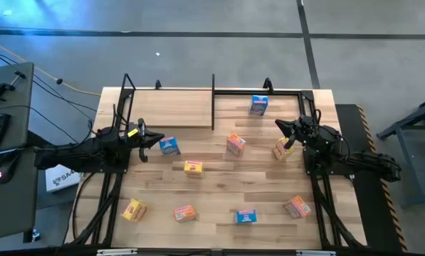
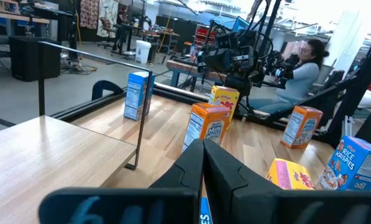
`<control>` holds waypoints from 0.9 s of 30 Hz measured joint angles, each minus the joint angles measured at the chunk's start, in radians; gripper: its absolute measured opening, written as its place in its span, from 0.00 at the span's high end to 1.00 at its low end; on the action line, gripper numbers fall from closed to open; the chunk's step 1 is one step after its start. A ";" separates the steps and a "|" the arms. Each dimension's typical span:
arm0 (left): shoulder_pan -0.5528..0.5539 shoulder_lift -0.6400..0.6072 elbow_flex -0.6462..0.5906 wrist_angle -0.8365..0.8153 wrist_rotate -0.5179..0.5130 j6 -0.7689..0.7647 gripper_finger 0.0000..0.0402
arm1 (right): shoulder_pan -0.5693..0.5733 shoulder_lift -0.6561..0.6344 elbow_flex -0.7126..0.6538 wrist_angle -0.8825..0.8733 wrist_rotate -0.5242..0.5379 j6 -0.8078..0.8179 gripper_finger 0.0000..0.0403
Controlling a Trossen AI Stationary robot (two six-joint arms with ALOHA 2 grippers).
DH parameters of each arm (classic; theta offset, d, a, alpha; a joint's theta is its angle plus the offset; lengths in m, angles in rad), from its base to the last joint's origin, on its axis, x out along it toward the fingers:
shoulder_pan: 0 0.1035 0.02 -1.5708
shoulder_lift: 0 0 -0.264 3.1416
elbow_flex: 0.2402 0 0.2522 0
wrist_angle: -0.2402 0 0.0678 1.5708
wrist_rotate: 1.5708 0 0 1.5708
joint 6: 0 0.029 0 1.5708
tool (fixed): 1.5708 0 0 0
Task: Stack cereal on shelf
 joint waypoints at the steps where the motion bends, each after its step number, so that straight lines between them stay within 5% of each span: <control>1: 0.000 0.000 0.000 0.000 0.000 0.000 0.99 | 0.000 0.000 0.000 0.000 0.000 0.000 1.00; 27: 0.000 0.000 0.000 0.002 0.000 -0.033 0.99 | 0.000 0.000 0.000 0.000 0.000 0.000 1.00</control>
